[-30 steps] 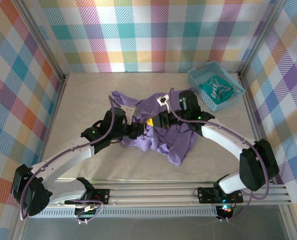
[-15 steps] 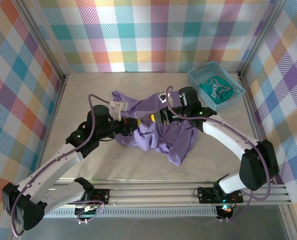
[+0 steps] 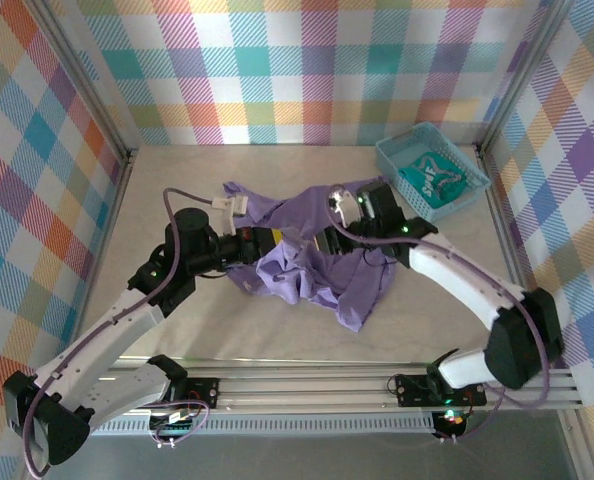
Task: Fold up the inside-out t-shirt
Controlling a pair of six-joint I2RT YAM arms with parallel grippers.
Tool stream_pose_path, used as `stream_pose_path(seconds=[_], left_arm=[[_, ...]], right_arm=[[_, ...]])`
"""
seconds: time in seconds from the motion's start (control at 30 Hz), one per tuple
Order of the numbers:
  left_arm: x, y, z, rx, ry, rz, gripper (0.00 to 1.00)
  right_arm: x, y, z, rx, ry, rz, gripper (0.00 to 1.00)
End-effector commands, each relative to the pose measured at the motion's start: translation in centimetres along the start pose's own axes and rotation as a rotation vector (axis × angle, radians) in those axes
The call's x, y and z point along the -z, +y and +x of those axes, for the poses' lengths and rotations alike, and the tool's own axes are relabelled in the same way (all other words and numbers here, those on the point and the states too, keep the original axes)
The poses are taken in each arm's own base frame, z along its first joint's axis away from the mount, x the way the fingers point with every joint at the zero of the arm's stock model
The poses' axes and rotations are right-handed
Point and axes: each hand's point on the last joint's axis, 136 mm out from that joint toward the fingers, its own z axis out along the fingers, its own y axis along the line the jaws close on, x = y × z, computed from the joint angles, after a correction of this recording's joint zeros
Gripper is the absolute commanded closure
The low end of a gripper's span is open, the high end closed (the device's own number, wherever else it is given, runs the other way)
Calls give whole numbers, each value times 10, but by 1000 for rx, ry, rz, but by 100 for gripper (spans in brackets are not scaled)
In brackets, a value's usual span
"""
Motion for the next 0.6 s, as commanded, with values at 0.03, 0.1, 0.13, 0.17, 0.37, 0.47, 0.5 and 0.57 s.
stream_pose_path(seconds=[0.03,0.1,0.13,0.17,0.37,0.47,0.5,0.57], left_arm=[[7,-1,-10,-16,-50,-8,100],[6,0,-10,-16,-49,-11,100],[6,0,-10,-17,-49,-10,100],[6,0,-10,-18,-47,-10,100],[10,-1,-11,-31,-57,-14,100],[14,5,-15,-25,-76,-58,100],[16,9,-17,-15,-85,-80,100],[21,21,-23,16,-110,-132,100]], right_arm=[[7,57,10,78,-61,-257,41],[2,69,16,79,-74,-293,34],[-2,73,17,72,-82,-306,32],[-5,77,17,62,-87,-322,31],[-29,58,1,5,-95,-184,48],[-26,50,-1,46,-107,-124,74],[-24,52,2,69,-96,-131,79],[-19,55,9,118,-82,-144,92]])
